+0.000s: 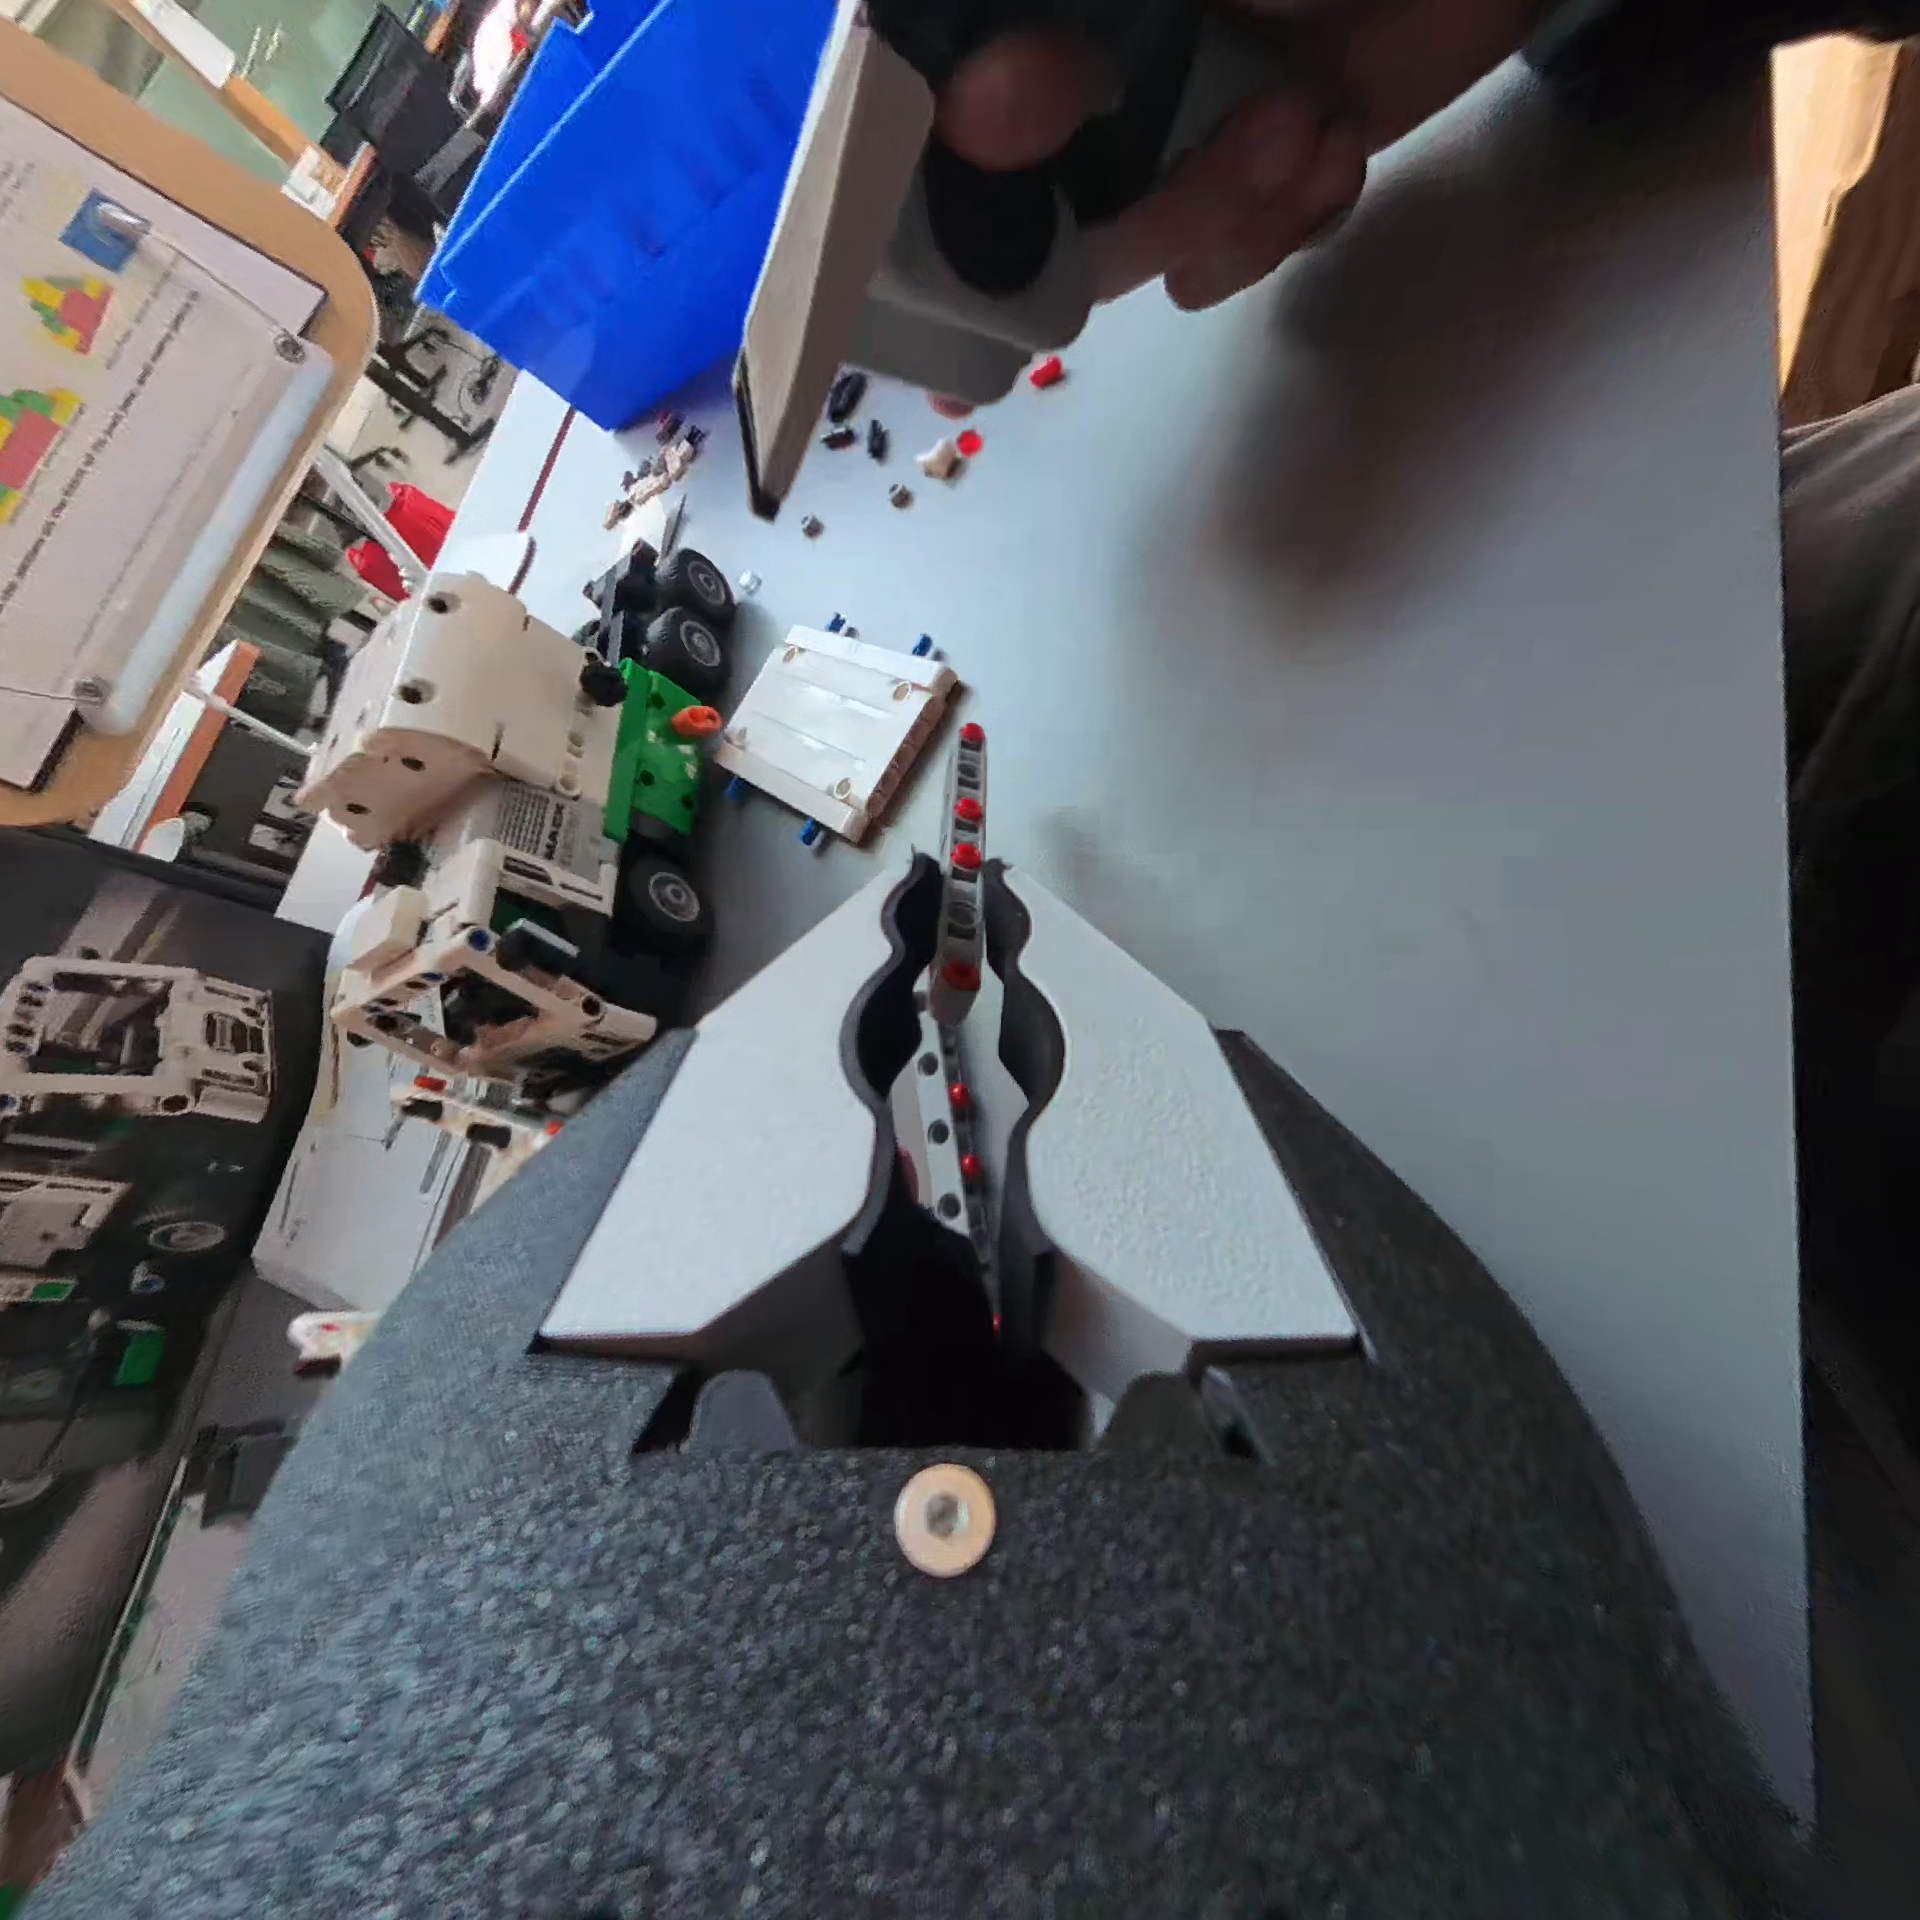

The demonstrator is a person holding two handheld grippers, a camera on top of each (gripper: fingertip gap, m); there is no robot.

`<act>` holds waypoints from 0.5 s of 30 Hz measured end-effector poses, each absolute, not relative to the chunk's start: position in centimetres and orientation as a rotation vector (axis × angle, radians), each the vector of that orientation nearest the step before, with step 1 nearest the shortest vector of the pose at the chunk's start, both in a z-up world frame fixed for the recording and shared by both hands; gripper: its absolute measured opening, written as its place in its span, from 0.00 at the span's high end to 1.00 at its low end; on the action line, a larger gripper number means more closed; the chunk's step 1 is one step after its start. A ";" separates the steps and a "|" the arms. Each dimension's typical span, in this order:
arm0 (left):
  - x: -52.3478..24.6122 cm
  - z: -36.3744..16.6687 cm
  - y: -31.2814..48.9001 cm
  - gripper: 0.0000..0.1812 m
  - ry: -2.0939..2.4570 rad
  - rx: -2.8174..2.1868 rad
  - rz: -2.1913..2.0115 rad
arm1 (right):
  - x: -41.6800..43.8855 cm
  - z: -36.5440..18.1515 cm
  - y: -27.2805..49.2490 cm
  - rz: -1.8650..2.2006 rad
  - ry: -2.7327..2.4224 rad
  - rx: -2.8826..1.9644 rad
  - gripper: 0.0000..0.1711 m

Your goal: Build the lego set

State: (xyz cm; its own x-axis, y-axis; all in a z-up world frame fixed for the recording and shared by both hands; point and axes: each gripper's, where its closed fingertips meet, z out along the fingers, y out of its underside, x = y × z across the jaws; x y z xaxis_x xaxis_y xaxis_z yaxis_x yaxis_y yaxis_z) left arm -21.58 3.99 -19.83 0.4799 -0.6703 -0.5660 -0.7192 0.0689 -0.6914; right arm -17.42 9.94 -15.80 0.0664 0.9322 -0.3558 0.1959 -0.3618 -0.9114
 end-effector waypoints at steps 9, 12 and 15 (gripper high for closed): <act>-22.0 -21.7 2.4 0.97 1.337 -1.658 0.067 | -16.3 -13.8 11.8 1.364 -0.989 -1.537 0.95; -22.5 -22.2 2.7 0.97 1.383 -1.658 0.085 | -16.3 -13.9 11.7 1.403 -0.981 -1.546 0.95; -22.7 -22.9 2.9 0.97 1.396 -1.689 0.067 | -16.5 -14.1 11.6 1.405 -0.993 -1.550 0.95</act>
